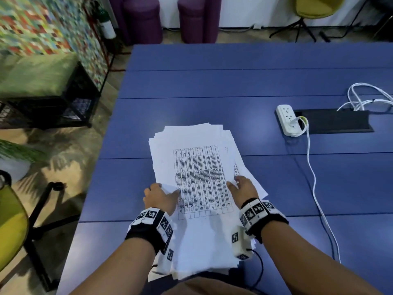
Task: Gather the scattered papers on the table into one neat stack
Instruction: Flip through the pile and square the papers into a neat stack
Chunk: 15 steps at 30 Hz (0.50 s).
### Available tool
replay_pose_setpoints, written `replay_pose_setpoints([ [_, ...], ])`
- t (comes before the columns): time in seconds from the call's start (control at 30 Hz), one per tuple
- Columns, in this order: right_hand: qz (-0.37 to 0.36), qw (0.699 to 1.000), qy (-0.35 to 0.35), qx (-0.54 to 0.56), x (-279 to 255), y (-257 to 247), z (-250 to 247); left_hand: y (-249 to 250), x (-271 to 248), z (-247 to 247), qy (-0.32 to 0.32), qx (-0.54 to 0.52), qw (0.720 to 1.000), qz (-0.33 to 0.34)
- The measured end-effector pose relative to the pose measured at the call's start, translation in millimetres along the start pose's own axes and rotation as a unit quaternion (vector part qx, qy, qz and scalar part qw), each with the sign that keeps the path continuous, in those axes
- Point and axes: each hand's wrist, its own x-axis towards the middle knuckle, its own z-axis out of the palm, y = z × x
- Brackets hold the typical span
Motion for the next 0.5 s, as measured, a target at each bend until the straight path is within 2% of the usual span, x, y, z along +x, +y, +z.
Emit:
replay_pose_setpoints([
  [0.13,-0.026,0.999,-0.023,0.004,-8.4,-13.5,8.2,-1.1,-0.7,1.1,-0.016,-0.041,0.999,-0.018],
  [0.23,-0.071,0.995,-0.031,0.065,-16.2,-21.5,10.3,-8.8,5.9,-5.6,-0.002,-0.028,0.999,-0.041],
  [0.37,-0.1,0.98,-0.127,0.113,-29.3,-33.9,15.4,-19.6,11.1,-10.7,-0.015,-0.036,0.998,-0.044],
  [0.43,-0.098,0.987,-0.117,0.057,-30.4,-36.1,17.6,-19.5,9.3,-12.6,-0.011,-0.036,0.999,-0.038],
  [0.5,-0.076,0.992,-0.056,-0.086,-27.0,-35.3,16.2,-16.1,4.2,-14.4,-0.009,-0.016,1.0,-0.025],
])
